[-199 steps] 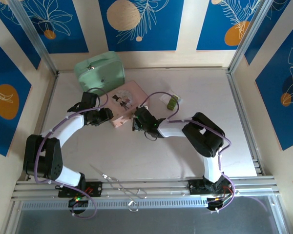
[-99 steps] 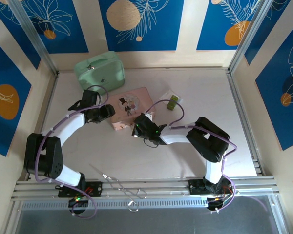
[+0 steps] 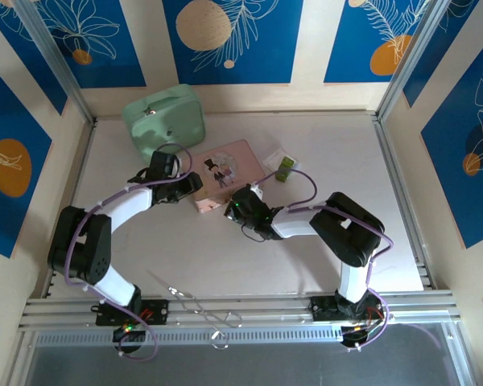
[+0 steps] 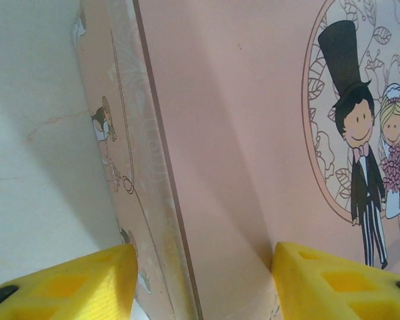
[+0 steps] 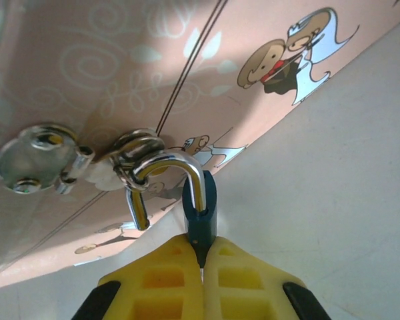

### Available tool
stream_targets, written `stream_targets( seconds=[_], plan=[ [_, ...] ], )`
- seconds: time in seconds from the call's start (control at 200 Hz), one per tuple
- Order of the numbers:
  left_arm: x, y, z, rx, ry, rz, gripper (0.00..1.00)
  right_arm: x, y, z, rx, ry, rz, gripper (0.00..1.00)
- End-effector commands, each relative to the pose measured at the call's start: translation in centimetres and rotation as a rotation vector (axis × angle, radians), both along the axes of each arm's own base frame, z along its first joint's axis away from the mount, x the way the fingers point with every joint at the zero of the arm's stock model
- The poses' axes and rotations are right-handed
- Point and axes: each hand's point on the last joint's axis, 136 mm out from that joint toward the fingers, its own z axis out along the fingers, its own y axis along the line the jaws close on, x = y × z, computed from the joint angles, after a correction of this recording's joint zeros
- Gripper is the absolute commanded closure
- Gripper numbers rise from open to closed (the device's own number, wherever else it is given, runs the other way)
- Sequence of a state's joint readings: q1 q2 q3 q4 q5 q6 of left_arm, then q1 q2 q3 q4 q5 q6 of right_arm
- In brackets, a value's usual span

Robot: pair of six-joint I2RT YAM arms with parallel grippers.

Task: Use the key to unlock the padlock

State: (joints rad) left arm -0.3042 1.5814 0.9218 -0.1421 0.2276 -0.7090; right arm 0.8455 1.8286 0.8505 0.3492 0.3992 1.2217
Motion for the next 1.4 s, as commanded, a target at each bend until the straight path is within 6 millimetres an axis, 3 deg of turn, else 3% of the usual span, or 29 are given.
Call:
stream_targets(
  seconds=[0.0, 0.19, 0.645, 0.81, 0.94, 1.156, 1.306, 1.396],
  plan=[
    [-3.0, 0.4, -4.4, 0.047, 0.135, -0.004, 0.45, 1.8, -1.4, 1.1, 0.031, -0.03, -0.117, 1.0],
    [-4.0, 0.7, -5.8, 0.054, 0.161, -0.011, 0.46, 2.5, -3.3, 0.9, 0.08, -0.019, -0.198, 1.0],
    [-5.5, 1.0, -7.6, 0.065, 0.188, -0.032, 0.49, 4.3, -4.7, 2.5, 0.21, -0.042, -0.29, 1.0],
    [-5.8, 1.0, -8.1, 0.063, 0.195, -0.034, 0.49, 4.6, -5.7, 3.0, 0.074, -0.052, -0.292, 1.0],
    [-5.8, 1.0, -8.3, 0.063, 0.196, -0.038, 0.5, 4.8, -7.7, 2.8, -0.141, 0.002, -0.328, 1.0],
    [-6.0, 1.0, -8.2, 0.067, 0.194, -0.049, 0.5, 6.4, -7.8, 4.1, -0.174, -0.01, -0.345, 1.0],
    [-6.0, 1.0, -8.1, 0.072, 0.193, -0.053, 0.51, 5.6, -8.9, 4.0, -0.134, -0.027, -0.379, 1.0],
    [-6.1, 1.1, -8.0, 0.075, 0.191, -0.057, 0.51, 5.0, -8.4, 4.3, -0.143, -0.061, -0.305, 1.0]
  ],
)
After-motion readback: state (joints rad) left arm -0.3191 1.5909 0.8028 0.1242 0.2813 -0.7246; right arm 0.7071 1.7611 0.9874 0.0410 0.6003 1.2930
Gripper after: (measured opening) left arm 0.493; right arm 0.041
